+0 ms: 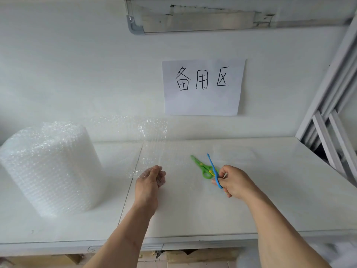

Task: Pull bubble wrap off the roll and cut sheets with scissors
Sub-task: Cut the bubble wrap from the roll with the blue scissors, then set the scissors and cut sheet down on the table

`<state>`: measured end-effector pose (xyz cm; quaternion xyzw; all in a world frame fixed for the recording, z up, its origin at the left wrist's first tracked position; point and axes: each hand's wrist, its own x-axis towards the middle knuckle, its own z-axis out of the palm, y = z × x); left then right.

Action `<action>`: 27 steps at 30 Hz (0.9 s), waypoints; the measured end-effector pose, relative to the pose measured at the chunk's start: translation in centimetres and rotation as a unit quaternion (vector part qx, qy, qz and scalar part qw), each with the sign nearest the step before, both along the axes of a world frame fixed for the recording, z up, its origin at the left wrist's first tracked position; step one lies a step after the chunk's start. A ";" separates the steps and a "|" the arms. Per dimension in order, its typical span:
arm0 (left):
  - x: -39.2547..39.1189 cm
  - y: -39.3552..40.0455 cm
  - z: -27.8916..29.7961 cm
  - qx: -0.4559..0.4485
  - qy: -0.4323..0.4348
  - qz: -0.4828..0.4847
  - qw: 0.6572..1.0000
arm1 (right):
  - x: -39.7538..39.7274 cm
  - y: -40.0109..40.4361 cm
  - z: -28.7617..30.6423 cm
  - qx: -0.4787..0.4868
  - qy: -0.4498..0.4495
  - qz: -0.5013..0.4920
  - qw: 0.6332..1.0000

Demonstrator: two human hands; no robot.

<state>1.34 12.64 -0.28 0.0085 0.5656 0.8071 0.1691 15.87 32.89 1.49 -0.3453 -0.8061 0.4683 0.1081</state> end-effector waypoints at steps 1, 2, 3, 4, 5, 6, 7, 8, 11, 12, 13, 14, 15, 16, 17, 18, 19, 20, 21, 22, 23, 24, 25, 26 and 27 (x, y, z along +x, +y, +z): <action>-0.1 0.0 0.0 -0.004 -0.002 0.000 1.000 | 0.0 0.2 0.0 0.001 -0.017 0.012 1.000; -0.1 0.1 0.0 -0.010 -0.003 0.000 1.000 | -0.1 0.4 0.1 -0.001 -0.033 0.023 0.999; -0.2 0.1 -0.1 -0.015 -0.004 0.000 1.000 | -0.3 0.5 0.2 -0.002 -0.046 0.033 0.998; -0.2 0.2 0.0 -0.017 -0.006 0.000 1.000 | -0.4 0.6 0.4 0.000 -0.056 0.039 0.998; -0.2 0.2 0.0 -0.017 -0.007 0.002 1.000 | -0.5 0.6 0.5 0.007 -0.064 0.039 0.997; -0.2 0.2 0.0 -0.017 -0.008 0.005 1.000 | -0.7 0.5 0.6 0.020 -0.070 0.034 0.997; -0.2 0.2 0.0 -0.018 -0.008 0.006 1.000 | -0.8 0.5 0.6 0.042 -0.079 0.028 0.996; -0.2 0.2 0.0 -0.019 -0.008 0.006 1.000 | -0.9 0.3 0.5 0.069 -0.087 0.020 0.994; -0.3 0.1 0.1 -0.013 -0.010 -0.004 1.000 | -1.1 -0.4 0.1 0.135 -0.093 -0.009 0.986; -0.3 0.1 0.2 -0.011 -0.013 -0.008 1.000 | -1.1 -0.6 -0.2 0.152 -0.093 -0.017 0.984; -0.3 0.0 0.3 -0.008 -0.017 -0.013 1.000 | -1.1 -0.9 -0.3 0.171 -0.094 -0.023 0.980; -0.3 0.0 0.4 -0.005 -0.024 -0.018 1.000 | -1.1 -1.1 -0.5 0.192 -0.097 -0.025 0.976; -0.3 -0.1 0.5 -0.003 -0.032 -0.023 0.999 | -1.2 -1.3 -0.7 0.214 -0.100 -0.026 0.971; -0.2 -0.1 0.7 -0.004 -0.039 -0.030 0.999 | -1.2 -1.5 -0.9 0.231 -0.102 -0.028 0.967; 0.0 -0.2 0.8 -0.007 -0.045 -0.036 0.998 | -1.3 -1.7 -1.2 0.240 -0.102 -0.033 0.965; 0.1 -0.3 0.9 -0.011 -0.049 -0.042 0.998 | -1.3 -1.8 -1.4 0.242 -0.101 -0.039 0.964; 0.3 -0.4 0.9 -0.015 -0.052 -0.047 0.997 | -1.3 -1.9 -1.6 0.243 -0.098 -0.044 0.964; 0.5 -0.5 0.9 -0.018 -0.053 -0.053 0.997 | -1.3 -2.1 -1.7 0.246 -0.094 -0.049 0.964; 0.6 -0.6 1.0 -0.021 -0.052 -0.061 0.997 | -1.3 -2.1 -1.7 0.249 -0.088 -0.052 0.963; 0.7 -0.7 1.0 -0.024 -0.049 -0.072 0.996 | -1.3 -2.2 -1.7 0.254 -0.080 -0.055 0.962; 0.8 -0.8 1.0 -0.027 -0.047 -0.082 0.995 | -1.3 -2.3 -1.8 0.259 -0.073 -0.056 0.961; 0.8 -0.8 0.9 -0.032 -0.047 -0.087 0.995 | -1.3 -2.4 -1.8 0.263 -0.068 -0.057 0.961; 0.9 -0.9 0.8 -0.038 -0.048 -0.089 0.994 | -1.3 -2.5 -1.8 0.265 -0.064 -0.057 0.960; 0.9 -0.9 0.8 -0.043 -0.051 -0.089 0.994 | -1.3 -2.5 -1.8 0.267 -0.061 -0.058 0.960; 0.9 -0.9 0.7 -0.047 -0.052 -0.090 0.993 | -1.3 -2.6 -1.9 0.269 -0.057 -0.061 0.959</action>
